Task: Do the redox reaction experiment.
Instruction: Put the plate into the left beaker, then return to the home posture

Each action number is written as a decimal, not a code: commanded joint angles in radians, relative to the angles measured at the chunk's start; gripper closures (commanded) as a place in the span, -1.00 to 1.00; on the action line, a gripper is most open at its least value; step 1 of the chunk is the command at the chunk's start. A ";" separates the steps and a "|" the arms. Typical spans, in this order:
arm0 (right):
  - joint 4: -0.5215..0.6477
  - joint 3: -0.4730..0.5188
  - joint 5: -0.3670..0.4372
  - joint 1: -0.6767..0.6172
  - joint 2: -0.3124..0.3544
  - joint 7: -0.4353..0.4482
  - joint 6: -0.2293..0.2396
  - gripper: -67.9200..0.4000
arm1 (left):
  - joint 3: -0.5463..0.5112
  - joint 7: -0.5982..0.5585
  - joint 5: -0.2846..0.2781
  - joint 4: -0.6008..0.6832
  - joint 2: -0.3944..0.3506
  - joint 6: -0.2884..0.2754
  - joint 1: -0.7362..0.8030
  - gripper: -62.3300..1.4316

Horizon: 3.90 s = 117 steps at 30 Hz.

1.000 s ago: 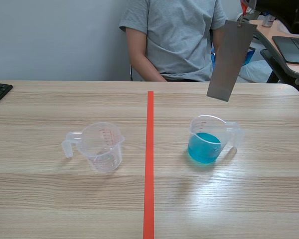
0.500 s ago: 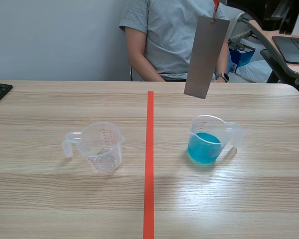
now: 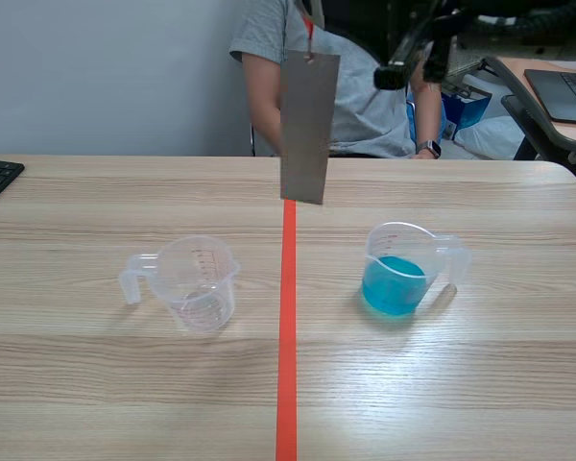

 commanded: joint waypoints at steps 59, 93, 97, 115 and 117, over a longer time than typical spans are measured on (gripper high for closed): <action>-0.395 -0.336 -0.481 0.077 -0.373 0.240 -0.094 0.95 | 0.003 0.016 -0.002 0.011 0.003 -0.001 -0.002 0.41; -0.526 -0.406 -0.447 0.026 -0.422 0.403 0.008 -1.00 | 0.003 0.016 -0.002 0.011 0.002 -0.002 -0.002 -1.00; -0.519 -0.415 -0.448 0.010 -0.451 0.401 0.008 -1.00 | 0.003 0.016 -0.002 0.011 0.002 -0.002 -0.002 -1.00; -0.101 -0.353 -0.437 -0.206 -0.119 0.397 -0.192 -1.00 | 0.002 0.005 0.009 0.017 -0.005 -0.010 -0.016 -1.00; -0.045 -0.327 -0.406 -0.248 -0.054 0.410 -0.200 -1.00 | 0.000 0.005 0.018 0.031 -0.016 -0.010 -0.010 -1.00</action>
